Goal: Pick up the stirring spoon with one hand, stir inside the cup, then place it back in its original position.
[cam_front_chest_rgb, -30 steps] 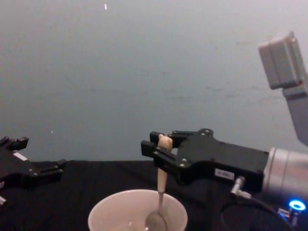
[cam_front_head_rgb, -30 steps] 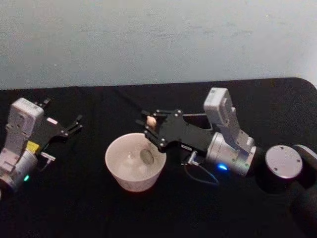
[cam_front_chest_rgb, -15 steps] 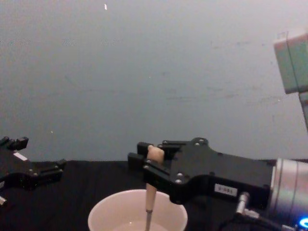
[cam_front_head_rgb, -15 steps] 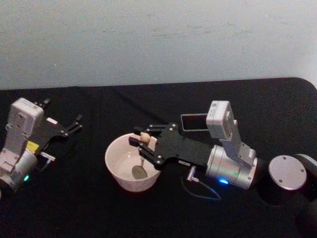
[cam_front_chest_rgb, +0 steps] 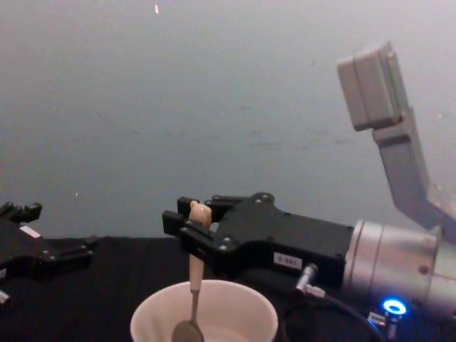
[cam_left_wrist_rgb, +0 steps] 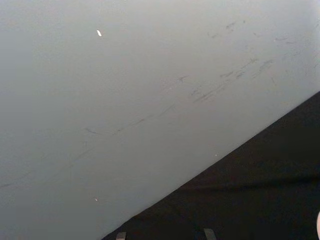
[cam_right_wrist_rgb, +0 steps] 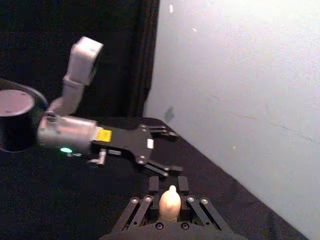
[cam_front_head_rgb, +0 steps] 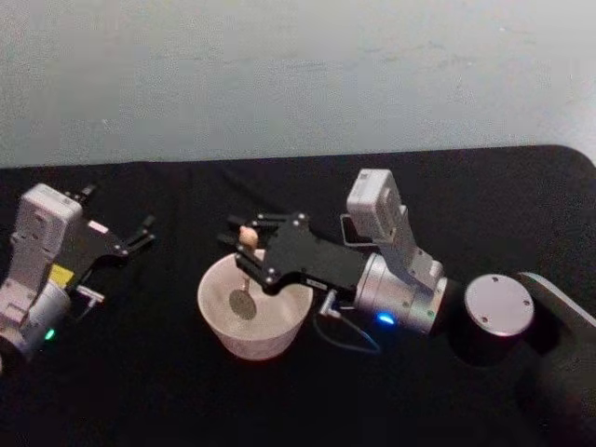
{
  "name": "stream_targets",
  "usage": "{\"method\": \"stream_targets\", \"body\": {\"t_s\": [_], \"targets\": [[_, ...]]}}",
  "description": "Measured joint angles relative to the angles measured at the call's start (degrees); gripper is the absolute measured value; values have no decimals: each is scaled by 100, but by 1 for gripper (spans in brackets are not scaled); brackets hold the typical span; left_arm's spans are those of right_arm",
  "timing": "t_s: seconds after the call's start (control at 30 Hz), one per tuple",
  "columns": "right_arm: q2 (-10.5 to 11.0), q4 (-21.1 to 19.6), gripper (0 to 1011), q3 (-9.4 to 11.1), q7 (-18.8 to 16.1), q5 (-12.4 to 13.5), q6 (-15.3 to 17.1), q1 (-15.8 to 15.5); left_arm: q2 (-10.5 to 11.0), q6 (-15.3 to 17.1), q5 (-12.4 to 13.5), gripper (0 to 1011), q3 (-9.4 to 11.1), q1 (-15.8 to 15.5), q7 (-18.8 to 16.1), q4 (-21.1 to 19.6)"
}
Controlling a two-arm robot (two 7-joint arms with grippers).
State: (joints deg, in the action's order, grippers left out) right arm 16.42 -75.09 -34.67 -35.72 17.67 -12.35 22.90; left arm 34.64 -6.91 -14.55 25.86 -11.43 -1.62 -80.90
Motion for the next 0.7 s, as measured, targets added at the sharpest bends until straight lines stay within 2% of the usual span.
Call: {"method": "stream_targets", "body": {"t_s": [0.23,0.7], "targets": [[-85,215,215,101,131,-59,-19,104,0,0,0,1001,0,0,0,1],[-4,197,215,233,158,-106,-13,64,0,0,0,1001,0,0,0,0]]}}
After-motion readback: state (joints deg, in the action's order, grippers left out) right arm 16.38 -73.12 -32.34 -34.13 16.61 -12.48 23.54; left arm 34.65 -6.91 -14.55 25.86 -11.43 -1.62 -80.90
